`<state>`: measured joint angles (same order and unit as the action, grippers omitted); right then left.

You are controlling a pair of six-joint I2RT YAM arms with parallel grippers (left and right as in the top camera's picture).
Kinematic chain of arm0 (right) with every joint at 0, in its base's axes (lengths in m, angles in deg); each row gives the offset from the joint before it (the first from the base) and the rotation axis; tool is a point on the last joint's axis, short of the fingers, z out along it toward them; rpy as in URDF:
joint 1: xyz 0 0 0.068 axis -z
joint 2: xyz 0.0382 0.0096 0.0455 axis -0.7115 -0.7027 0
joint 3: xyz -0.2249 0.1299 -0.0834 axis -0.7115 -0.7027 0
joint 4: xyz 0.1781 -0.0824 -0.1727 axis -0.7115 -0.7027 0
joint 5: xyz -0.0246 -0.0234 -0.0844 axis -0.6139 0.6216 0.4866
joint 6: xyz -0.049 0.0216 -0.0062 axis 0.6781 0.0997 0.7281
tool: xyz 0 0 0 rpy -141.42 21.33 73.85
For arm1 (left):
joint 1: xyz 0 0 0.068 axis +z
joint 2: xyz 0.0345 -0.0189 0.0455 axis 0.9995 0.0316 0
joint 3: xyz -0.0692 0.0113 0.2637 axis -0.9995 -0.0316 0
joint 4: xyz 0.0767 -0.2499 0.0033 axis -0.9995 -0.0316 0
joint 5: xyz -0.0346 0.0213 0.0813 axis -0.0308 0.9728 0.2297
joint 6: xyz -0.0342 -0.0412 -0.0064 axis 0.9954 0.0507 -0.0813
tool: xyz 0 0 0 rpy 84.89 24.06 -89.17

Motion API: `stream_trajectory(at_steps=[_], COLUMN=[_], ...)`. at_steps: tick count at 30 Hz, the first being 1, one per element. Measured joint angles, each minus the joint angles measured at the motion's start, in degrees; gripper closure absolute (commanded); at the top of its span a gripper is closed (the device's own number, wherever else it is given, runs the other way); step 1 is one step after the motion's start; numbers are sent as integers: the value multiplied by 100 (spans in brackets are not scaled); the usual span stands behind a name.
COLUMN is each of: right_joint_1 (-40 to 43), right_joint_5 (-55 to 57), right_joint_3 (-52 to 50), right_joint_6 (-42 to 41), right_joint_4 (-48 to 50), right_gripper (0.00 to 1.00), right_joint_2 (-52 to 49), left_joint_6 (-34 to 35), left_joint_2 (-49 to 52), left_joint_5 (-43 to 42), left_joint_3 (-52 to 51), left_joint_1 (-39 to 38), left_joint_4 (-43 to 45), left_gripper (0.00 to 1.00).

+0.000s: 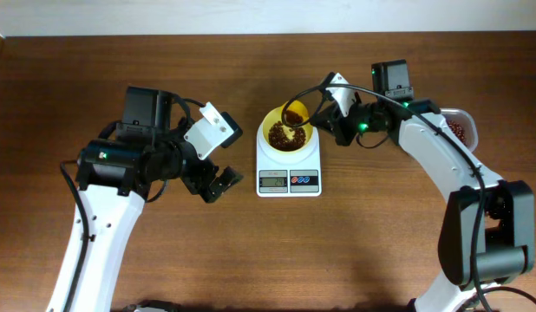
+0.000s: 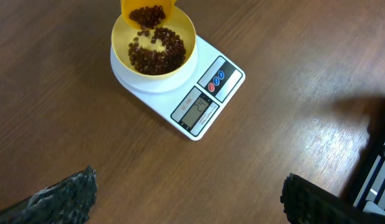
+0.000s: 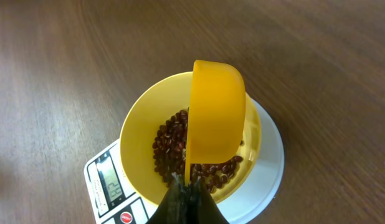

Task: Scoop item into bowl and weigh 50g on scale
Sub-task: 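Tilt the scoop with the right gripper to pour beans into the bowl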

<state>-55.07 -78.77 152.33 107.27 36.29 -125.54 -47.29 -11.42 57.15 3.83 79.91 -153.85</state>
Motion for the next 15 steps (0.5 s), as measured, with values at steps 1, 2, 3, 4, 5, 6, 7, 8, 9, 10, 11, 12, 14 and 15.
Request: stream_trajectory(at_steps=[1,2,3,4,5,6,7,8,9,10,11,12,14,15], right_joint_1=[-2,-9,-20,-42,-42,-44,-46,-46,-35,-33,-33,-26,26,48], right_joint_5=[-7,-72,-138,-157,-177,-267,-365,-367,-367,-396,-455,-452,-396,-393], right_joint_3=[0,0,0,0,0,0,0,0,0,0,0,0,0,0], right_joint_6=[0,2,-2,2,-2,2,4,-2,2,2,-2,0,0,48], right_joint_4=[46,48,26,50,118,138,122,129,170,192,177,170,216,212], right_gripper=[96,96,96,96,96,96,96,96,96,96,96,96,96,96], right_joint_2=[0,0,0,0,0,0,0,0,0,0,0,0,0,0], left_joint_6=[0,0,2,0,0,2,0,0,0,0,0,2,0,0], left_joint_2=[0,0,0,0,0,0,0,0,0,0,0,0,0,0], left_joint_5=[2,2,2,2,2,0,0,2,2,2,2,2,2,0], left_joint_3=[0,0,0,0,0,0,0,0,0,0,0,0,0,0], left_joint_1=[0,0,0,0,0,0,0,0,0,0,0,0,0,0], left_joint_4=[0,2,0,0,2,0,2,2,2,2,2,2,2,2], left_gripper=[1,1,1,1,1,1,1,1,1,1,1,1,1,1])
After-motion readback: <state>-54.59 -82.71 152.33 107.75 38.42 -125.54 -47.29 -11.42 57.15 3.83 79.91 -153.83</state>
